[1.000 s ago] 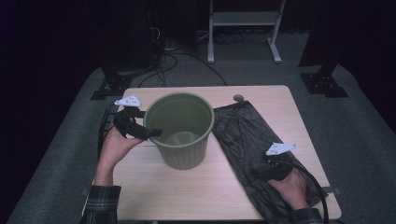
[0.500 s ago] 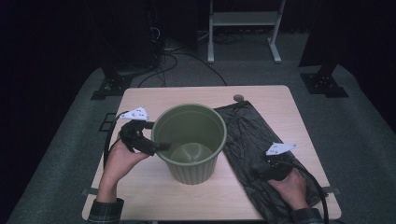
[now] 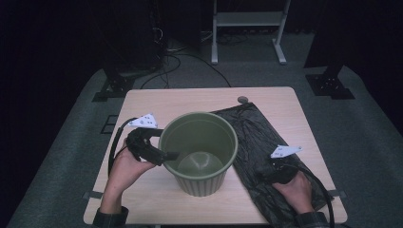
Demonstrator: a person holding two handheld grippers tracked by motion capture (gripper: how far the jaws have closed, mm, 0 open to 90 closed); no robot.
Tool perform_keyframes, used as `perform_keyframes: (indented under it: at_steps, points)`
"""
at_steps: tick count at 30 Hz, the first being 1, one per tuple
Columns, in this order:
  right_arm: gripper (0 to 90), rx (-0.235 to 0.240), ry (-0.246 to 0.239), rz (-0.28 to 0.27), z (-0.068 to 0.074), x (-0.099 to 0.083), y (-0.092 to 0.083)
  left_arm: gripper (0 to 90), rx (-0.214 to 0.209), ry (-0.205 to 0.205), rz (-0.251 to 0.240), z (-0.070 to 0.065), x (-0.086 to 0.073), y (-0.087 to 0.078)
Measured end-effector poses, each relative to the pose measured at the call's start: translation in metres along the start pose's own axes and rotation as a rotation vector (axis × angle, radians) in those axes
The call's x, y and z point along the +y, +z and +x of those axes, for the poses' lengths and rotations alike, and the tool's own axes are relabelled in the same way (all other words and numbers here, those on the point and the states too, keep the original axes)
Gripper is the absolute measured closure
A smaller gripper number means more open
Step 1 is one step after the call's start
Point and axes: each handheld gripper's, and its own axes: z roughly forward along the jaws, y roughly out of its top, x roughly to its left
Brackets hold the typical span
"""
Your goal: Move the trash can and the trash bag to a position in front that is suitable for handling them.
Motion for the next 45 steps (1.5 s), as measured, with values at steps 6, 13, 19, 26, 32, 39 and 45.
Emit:
perform_keyframes:
  at_steps: [6,13,19,26,32,39,45]
  points:
    - [12.3,0.000,0.000,0.000,0.000,0.000,0.000,0.0,0.037,-0.003,-0.013,0.008,0.007,-0.009]
    - [12.3,0.001,0.000,0.000,0.000,0.000,0.000,0.0,0.102,0.003,-0.067,0.007,0.000,-0.034]
    - [12.2,0.001,0.000,0.000,0.000,0.000,0.000,2.7,0.119,0.005,-0.112,-0.002,-0.022,-0.049]
    - [12.2,0.001,0.000,0.000,0.000,0.000,0.000,0.3,0.176,-0.001,-0.116,-0.011,-0.046,-0.063]
    - [12.2,0.001,-0.001,0.000,0.000,0.000,0.000,0.0,0.191,-0.008,-0.098,-0.016,-0.068,-0.057]
    - [12.2,0.008,-0.009,0.001,0.000,0.000,0.000,0.0,0.185,-0.004,-0.069,-0.015,-0.093,-0.031]
    - [12.2,0.009,-0.009,0.001,0.000,0.000,0.000,0.0,0.184,0.005,-0.028,-0.009,-0.110,0.002]
